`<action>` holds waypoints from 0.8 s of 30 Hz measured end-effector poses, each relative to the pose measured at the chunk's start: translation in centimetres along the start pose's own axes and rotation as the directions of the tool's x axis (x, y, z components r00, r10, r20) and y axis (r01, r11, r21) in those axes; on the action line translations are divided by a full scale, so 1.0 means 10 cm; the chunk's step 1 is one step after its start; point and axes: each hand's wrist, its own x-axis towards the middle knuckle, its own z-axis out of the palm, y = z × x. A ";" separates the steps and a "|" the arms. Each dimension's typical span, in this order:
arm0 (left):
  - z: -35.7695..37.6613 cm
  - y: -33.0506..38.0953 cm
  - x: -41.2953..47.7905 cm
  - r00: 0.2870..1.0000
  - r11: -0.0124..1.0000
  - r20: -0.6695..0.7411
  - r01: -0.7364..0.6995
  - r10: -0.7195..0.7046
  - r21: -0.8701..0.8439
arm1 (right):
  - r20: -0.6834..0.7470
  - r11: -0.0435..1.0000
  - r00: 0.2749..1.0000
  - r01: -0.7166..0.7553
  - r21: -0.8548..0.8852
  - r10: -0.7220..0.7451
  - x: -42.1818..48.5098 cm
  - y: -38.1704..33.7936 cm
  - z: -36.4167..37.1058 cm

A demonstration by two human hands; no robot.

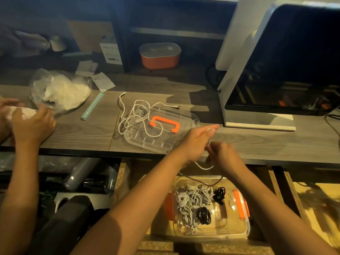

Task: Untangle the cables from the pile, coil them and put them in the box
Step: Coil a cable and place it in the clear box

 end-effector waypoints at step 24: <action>-0.26 -0.18 0.05 0.996 0.754 -0.092 0.073 -0.016 0.653 | -0.095 0.972 0.993 0.083 0.219 -0.064 -0.23 -0.21 -0.42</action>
